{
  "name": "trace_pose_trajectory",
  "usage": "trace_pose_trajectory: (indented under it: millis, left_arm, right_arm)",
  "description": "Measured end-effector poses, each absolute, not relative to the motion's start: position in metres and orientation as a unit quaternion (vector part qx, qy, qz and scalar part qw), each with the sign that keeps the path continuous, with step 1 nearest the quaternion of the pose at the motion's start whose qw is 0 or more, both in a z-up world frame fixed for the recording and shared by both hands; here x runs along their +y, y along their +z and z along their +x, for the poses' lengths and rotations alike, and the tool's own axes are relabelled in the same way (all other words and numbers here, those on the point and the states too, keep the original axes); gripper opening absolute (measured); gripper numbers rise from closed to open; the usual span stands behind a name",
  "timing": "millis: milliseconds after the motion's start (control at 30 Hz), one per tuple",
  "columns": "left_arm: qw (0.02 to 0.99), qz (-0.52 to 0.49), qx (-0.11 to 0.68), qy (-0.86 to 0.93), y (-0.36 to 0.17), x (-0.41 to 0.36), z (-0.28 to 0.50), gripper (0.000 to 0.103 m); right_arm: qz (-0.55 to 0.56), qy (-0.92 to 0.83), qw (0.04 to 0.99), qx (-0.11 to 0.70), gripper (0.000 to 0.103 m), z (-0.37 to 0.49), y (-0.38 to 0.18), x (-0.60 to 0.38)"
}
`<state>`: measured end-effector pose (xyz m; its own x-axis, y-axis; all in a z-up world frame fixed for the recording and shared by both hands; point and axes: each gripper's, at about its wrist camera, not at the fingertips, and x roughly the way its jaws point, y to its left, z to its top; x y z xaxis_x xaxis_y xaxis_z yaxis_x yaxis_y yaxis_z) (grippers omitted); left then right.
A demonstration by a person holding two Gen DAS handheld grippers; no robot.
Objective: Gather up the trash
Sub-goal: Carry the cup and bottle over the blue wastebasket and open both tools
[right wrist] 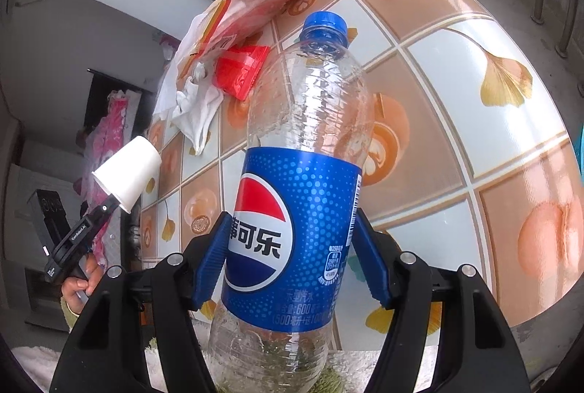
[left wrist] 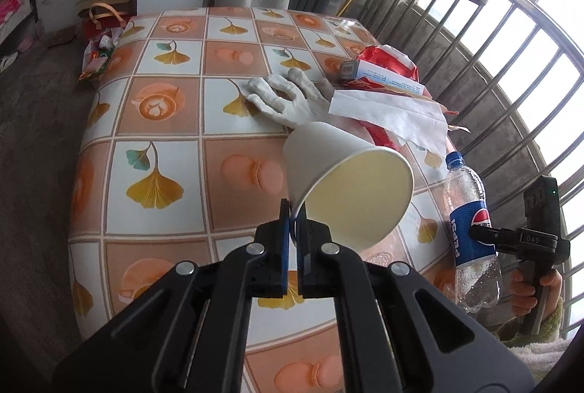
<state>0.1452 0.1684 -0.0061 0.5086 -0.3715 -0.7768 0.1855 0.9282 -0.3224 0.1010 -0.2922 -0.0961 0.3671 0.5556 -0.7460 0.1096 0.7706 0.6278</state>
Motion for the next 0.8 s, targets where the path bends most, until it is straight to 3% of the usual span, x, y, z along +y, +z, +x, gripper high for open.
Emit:
trace_pose_trajectory:
  millis: [800]
  left_arm:
    - [0.884,-0.103,0.438,-0.125,-0.001,0.17,0.132,0.001]
  right_arm:
    - [0.381,0.129,0.762,0.508,0.059,0.097,-0.1,-0.313]
